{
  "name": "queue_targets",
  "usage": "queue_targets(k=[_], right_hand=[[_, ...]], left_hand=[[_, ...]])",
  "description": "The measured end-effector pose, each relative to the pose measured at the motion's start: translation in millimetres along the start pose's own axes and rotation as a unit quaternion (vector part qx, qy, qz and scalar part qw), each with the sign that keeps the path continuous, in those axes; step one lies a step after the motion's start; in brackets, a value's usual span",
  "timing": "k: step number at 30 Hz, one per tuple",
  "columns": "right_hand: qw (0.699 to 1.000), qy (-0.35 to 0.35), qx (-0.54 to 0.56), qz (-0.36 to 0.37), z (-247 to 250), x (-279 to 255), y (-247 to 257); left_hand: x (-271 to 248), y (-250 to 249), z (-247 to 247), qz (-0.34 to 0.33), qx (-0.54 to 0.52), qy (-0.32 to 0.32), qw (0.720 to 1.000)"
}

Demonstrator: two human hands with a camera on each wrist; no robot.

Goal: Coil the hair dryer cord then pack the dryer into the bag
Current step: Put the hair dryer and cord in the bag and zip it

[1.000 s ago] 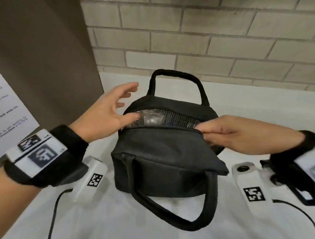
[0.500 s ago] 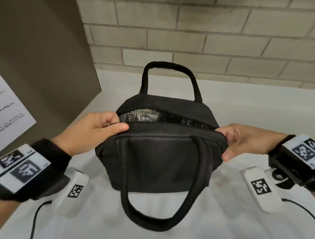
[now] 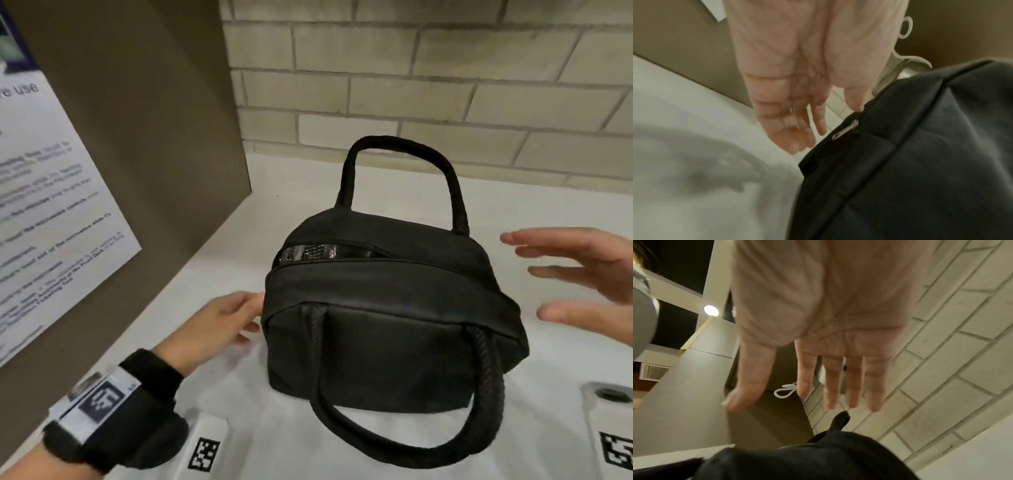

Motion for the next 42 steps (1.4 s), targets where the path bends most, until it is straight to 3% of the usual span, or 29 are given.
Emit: queue_targets(k=[4, 8, 12, 15, 21, 30, 34, 36, 38, 40, 42], right_hand=[[0.992, 0.077, -0.103, -0.011, -34.3, -3.8, -5.4], [0.993, 0.092, -0.066, -0.029, -51.1, -2.1, -5.5], [0.986, 0.121, -0.114, -0.01, -61.6, 4.3, 10.9], [0.963, 0.192, -0.19, 0.015, -83.5, 11.5, 29.9], [0.902, 0.255, -0.345, -0.05, -107.6, 21.1, 24.8], [0.876, 0.302, -0.371, -0.063, -138.0, 39.1, 32.1], [0.903, 0.359, -0.216, -0.097, -107.6, 32.7, 55.1], [0.937, 0.318, -0.129, -0.068, -89.7, 43.2, 78.7], [0.967, 0.223, -0.125, -0.012, -80.8, 62.4, 90.0], [0.965, 0.157, -0.208, 0.037, -92.2, 81.3, 92.8], [0.947, 0.16, -0.272, 0.061, -117.1, 94.2, 89.2]], left_hand=[[0.9, 6.5, -17.7, 0.015, -0.064, 0.047, 0.997], [-1.2, 0.5, -17.6, 0.025, -0.096, 0.054, 0.994], [-6.9, -20.8, 1.0, 0.015, -0.072, 0.037, 0.997], [-10.8, -49.3, 19.2, -0.019, 0.018, 0.011, 1.0], [-16.8, -102.7, 49.8, -0.078, 0.079, -0.053, 0.992], [-26.1, -163.5, 31.2, -0.13, 0.245, -0.094, 0.956], [-24.6, -159.4, 35.0, -0.11, 0.227, -0.095, 0.963], [-24.0, -156.7, 37.7, -0.099, 0.208, -0.096, 0.968], [-23.1, -158.2, 37.5, -0.095, 0.198, -0.101, 0.97], [-22.7, -163.0, 36.4, -0.097, 0.198, -0.106, 0.97], [-23.4, -167.6, 36.4, -0.098, 0.212, -0.111, 0.966]])
Point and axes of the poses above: each hand's wrist, its own x-axis towards the middle knuckle, its own z-axis out of the back of the hand, y = z × x, the point moved 8 cm from there along x, towards the middle knuckle, and after that the axes turned 8 degrees about x, right-handed, at the moved point
